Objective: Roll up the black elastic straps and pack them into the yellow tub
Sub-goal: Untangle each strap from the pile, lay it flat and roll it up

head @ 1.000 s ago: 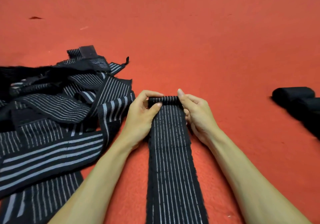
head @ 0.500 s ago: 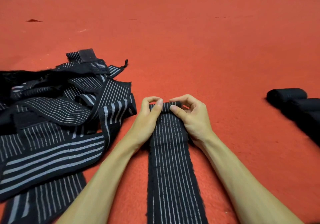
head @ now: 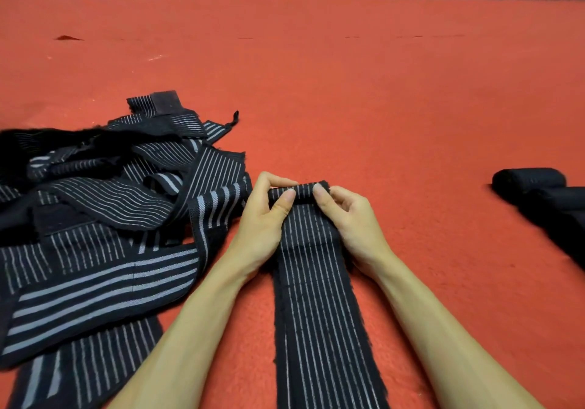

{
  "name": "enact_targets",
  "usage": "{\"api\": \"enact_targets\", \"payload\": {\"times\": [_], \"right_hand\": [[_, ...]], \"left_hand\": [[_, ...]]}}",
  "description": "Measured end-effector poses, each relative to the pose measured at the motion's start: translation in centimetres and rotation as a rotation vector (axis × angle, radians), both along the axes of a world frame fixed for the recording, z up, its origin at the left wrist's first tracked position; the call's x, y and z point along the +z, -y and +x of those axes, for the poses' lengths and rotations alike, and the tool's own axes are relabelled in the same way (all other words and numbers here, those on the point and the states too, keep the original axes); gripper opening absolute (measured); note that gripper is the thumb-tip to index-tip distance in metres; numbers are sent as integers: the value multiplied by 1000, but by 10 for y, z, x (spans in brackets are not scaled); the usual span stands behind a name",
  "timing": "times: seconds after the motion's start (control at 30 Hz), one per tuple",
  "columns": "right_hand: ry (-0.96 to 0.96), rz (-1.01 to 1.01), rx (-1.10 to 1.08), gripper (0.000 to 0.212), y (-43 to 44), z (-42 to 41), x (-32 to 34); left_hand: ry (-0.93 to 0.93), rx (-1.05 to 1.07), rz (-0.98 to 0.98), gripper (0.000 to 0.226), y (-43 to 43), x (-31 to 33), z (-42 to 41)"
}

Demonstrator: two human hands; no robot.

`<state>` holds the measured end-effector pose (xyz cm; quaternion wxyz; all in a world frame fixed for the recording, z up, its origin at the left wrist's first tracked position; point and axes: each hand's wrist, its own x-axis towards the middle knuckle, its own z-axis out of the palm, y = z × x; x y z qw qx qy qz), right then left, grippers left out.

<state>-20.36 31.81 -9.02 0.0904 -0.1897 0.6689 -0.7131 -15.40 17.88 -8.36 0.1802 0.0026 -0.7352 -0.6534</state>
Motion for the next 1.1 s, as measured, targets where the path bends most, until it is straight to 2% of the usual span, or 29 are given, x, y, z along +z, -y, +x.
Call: {"api": "enact_targets", "payload": {"times": [0.07,0.13,0.27,0.37,0.5,0.63,0.73,0.87,0.97,1.1], "right_hand": [[46,-24,1,49,1,0,1],[100,-66,2,56,0,0,2],[126,-100,1,22,-4,-2,3],[129,-122,21,16,-7,-4,3],[-8,-126,49,16,-10,-7,0],[-217,-72,18,19,-10,-6,-1],[-257,-55,-15,28,-9,-4,0],[-194,-54,7,28,-10,-5,-1],[-174,-29,20,18,-9,-7,-3],[-95,-6,-4,37,-5,-6,-1]], "left_hand": [[27,-22,62,8,-2,1,2],[58,-49,88,9,-5,2,4],[45,-84,39,14,-7,1,3],[23,-75,-36,22,-9,-1,4],[49,-107,33,38,-12,-4,4],[104,-34,203,32,-14,-4,2],[135,-2,150,56,-14,-3,0],[101,48,111,32,-14,-2,0],[88,38,123,28,-12,-2,1],[85,-35,106,21,-12,-1,4]]}}
